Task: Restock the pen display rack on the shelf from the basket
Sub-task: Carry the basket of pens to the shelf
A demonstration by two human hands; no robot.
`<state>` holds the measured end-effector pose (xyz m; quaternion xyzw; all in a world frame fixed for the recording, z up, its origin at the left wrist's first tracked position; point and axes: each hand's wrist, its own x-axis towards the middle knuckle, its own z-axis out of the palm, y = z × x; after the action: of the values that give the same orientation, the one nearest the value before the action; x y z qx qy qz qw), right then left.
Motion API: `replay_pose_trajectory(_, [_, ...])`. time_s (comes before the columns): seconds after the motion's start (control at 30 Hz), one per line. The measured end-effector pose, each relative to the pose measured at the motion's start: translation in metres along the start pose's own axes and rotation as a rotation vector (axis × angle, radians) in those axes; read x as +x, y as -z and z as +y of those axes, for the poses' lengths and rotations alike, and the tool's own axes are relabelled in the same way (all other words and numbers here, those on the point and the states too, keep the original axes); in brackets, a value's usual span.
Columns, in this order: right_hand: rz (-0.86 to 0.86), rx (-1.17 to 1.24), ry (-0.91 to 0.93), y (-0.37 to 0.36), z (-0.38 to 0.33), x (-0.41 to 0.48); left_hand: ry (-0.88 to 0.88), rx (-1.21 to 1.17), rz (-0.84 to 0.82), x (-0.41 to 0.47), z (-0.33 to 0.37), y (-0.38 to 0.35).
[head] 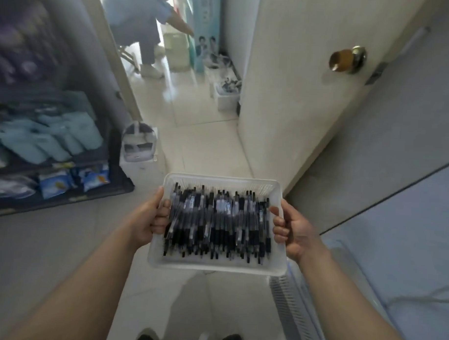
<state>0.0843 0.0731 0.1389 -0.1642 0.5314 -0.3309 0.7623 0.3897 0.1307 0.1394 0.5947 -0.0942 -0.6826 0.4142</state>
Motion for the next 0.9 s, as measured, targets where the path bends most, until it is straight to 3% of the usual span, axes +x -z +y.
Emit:
replay_pose_trajectory(0.43, [-0.326,-0.285,-0.217,-0.289,0.106,-0.001,-0.188,-0.337,0.379,-0.151,0.017,0.269])
replay_pose_trajectory(0.7, [-0.511,-0.657,-0.235,-0.457,0.203,-0.013,-0.276,-0.566,0.600,-0.244,-0.010,0.408])
replay_pose_trajectory(0.9, [-0.645,-0.784,-0.320,-0.569,0.287,-0.018,-0.351,-0.748,0.757,-0.304,-0.039,0.488])
